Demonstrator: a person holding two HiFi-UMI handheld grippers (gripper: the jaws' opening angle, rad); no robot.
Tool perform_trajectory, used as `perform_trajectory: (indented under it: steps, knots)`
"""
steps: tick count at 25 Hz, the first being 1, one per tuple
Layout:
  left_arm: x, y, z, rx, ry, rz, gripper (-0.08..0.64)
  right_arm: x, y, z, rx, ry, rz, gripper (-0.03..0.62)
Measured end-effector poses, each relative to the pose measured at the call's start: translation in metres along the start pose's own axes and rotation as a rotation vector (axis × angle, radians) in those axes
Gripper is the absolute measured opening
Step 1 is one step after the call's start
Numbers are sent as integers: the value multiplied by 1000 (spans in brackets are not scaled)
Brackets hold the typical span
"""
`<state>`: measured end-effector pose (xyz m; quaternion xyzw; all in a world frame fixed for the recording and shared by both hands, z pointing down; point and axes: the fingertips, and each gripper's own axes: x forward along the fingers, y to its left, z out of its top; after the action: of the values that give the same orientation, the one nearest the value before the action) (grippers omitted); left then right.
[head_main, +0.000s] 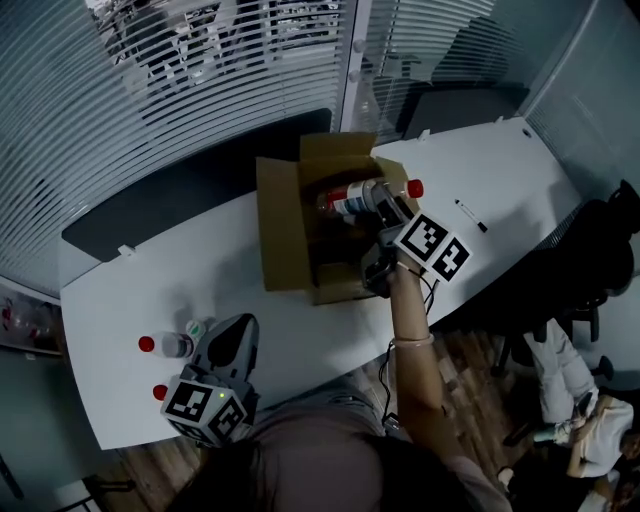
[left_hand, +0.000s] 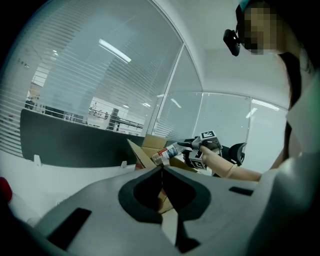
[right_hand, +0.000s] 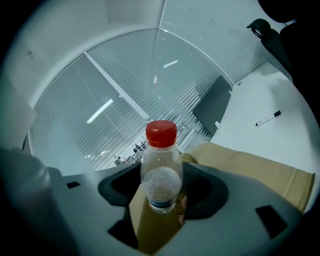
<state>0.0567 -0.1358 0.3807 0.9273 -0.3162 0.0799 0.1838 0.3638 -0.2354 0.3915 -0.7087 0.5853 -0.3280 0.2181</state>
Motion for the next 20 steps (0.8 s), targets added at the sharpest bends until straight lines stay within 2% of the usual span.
perform_trajectory:
  steps: [11, 20]
  knots:
    - [-24, -16, -9, -6, 0, -2, 9, -67, 33, 8, -5, -71, 108, 275]
    - [-48, -26, -22, 20, -4, -43, 9, -126, 44, 3, 13, -132, 134, 275]
